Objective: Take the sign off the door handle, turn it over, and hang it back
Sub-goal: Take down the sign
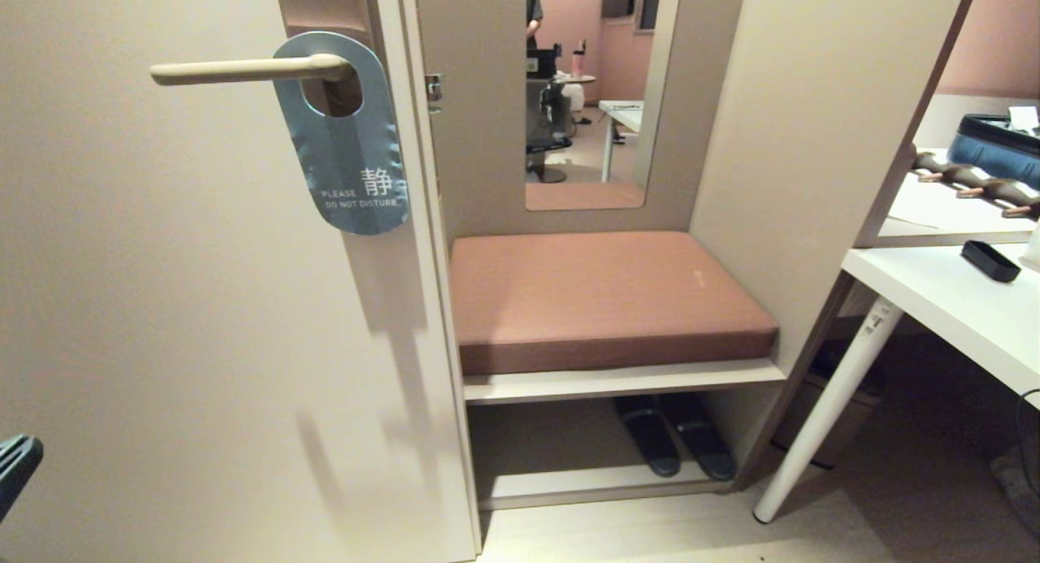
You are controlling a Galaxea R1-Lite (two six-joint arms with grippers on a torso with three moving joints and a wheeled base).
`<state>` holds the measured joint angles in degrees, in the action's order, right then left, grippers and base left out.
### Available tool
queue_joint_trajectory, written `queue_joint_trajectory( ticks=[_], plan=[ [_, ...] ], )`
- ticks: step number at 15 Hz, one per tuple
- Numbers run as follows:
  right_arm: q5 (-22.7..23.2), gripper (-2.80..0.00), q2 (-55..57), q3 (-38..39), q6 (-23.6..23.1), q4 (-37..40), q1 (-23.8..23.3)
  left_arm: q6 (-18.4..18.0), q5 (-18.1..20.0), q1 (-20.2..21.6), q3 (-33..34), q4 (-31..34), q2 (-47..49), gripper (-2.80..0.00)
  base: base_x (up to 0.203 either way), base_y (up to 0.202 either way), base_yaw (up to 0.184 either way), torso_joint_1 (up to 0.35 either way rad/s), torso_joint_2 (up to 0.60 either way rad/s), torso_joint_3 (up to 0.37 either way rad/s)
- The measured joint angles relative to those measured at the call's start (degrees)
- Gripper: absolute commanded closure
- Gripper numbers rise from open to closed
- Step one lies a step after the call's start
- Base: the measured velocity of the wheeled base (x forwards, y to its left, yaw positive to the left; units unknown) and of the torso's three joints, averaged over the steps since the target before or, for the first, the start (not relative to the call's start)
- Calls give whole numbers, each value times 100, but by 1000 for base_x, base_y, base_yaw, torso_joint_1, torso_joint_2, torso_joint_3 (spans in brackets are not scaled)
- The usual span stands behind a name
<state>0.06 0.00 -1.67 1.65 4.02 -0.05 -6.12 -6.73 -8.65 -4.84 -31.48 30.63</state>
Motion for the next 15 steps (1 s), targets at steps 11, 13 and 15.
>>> queue_joint_trajectory(
  ticks=[11, 13, 15],
  plan=[
    [1, 0, 0, 0, 2, 1, 0, 100, 156, 460, 481, 1654, -1449, 0, 0, 0, 0, 0, 0, 0],
    [1, 0, 0, 0, 2, 1, 0, 106, 177, 569, 484, 1943, -1590, 0, 0, 0, 0, 0, 0, 0],
    [3, 0, 0, 0, 2, -1, 0, 128, 224, 670, 484, 2206, -1797, 0, 0, 0, 0, 0, 0, 0]
  ],
)
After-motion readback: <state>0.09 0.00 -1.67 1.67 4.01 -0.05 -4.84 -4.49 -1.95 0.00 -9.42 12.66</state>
